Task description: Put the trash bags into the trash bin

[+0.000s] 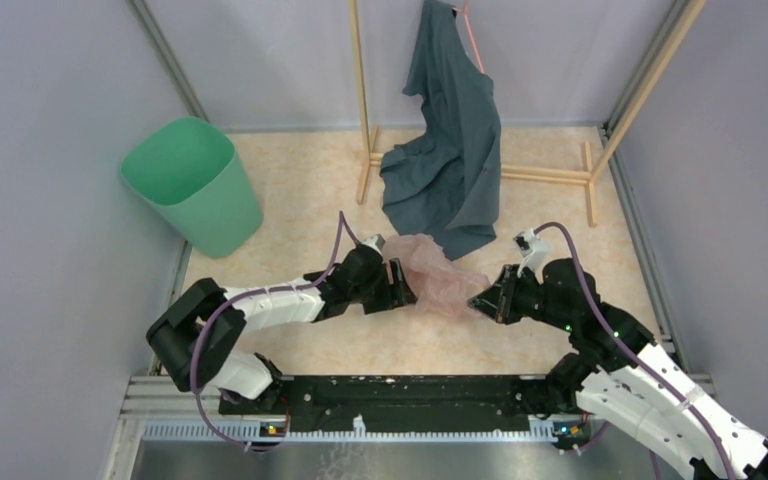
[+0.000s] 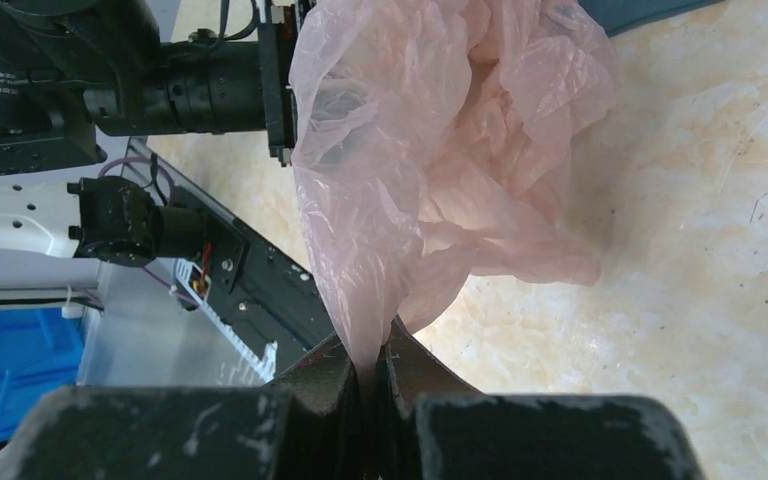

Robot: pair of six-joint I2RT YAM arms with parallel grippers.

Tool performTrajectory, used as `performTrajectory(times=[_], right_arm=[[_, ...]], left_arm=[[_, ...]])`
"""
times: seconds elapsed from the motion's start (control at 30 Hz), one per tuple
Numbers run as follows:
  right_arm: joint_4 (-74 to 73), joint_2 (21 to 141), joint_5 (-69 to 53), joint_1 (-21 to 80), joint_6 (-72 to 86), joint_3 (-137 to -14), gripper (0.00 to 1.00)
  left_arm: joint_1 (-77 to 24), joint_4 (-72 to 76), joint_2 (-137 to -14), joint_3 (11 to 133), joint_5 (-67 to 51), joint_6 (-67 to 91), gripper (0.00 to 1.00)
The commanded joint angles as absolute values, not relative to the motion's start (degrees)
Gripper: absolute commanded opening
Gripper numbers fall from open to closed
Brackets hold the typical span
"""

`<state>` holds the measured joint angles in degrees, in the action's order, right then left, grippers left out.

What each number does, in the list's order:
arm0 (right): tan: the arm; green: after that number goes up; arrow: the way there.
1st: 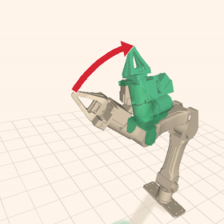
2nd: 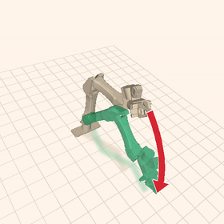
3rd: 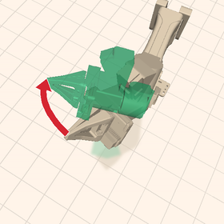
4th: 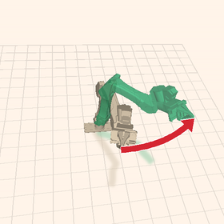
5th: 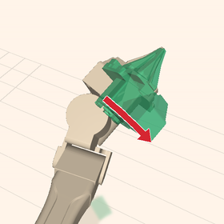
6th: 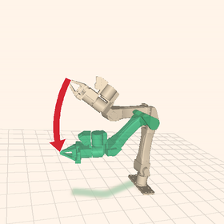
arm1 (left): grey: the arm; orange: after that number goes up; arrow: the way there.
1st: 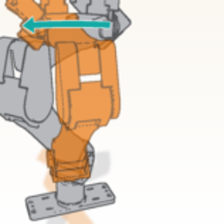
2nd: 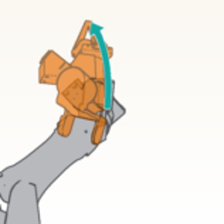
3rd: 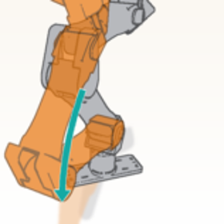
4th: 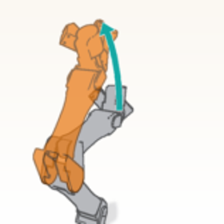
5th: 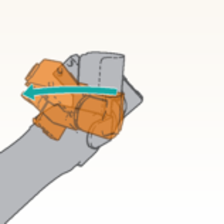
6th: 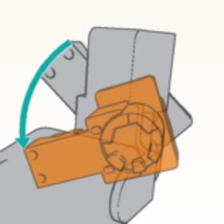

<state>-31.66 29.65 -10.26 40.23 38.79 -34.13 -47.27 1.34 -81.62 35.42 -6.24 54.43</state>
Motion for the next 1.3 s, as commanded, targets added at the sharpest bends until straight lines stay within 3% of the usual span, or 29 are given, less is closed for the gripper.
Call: performTrajectory(times=[0.0, 0.07, 0.13, 0.17, 0.2, 0.6, 0.83, 0.93, 1.1, 1.27], right_arm=[[-28.9, 29.4, -10.7, 39.9, 38.6, -34.1, 0.02], [-28.6, 29.5, -10.7, 39.9, 38.6, -33.7, 0.02], [-28.7, 29.6, -10.9, 39.8, 38.4, -33.5, 0.02], [-29.0, 29.7, -10.7, 39.8, 38.1, -33.5, 0.02], [-29.4, 29.7, -10.4, 39.9, 37.9, -33.7, 0.02], [-29.6, 29.0, -5.4, 39.9, 38.2, -32.4, 0.04], [-17.6, 35.9, -20.7, 40.0, 37.8, -27.2, 0.16], [-19.3, 40.0, -20.2, 40.3, 36.1, -28.5, 0.18], [-25.4, 39.2, -12.5, 42.4, 32.2, -32.5, 0.45], [-29.5, 41.1, -4.3, 48.7, 29.1, -38.2, 0.63]], left_arm=[[-47.2, 9.3, -83.5, 35.9, -5.3, 55.8, 0.63], [-46.7, 8.0, -83.6, 36.3, -3.3, 55.0, 0.43], [-46.0, 5.6, -83.2, 37.5, -1.6, 54.0, 0.13], [-45.7, 2.9, -82.1, 38.2, -0.6, 53.6, 0.03], [-45.4, 0.9, -80.9, 38.8, 1.8, 53.0, 0.00], [-45.0, -39.7, -47.5, 50.1, 19.1, 47.8, 0.00], [-45.0, -53.3, -40.9, 64.0, 14.5, 46.9, 0.00], [-45.0, -54.9, -39.8, 67.7, 12.5, 46.0, 0.00], [-45.0, -58.6, -41.9, 71.4, 12.2, 48.4, 0.00], [-45.0, -58.2, -44.3, 71.4, 12.7, 53.6, 0.00]])
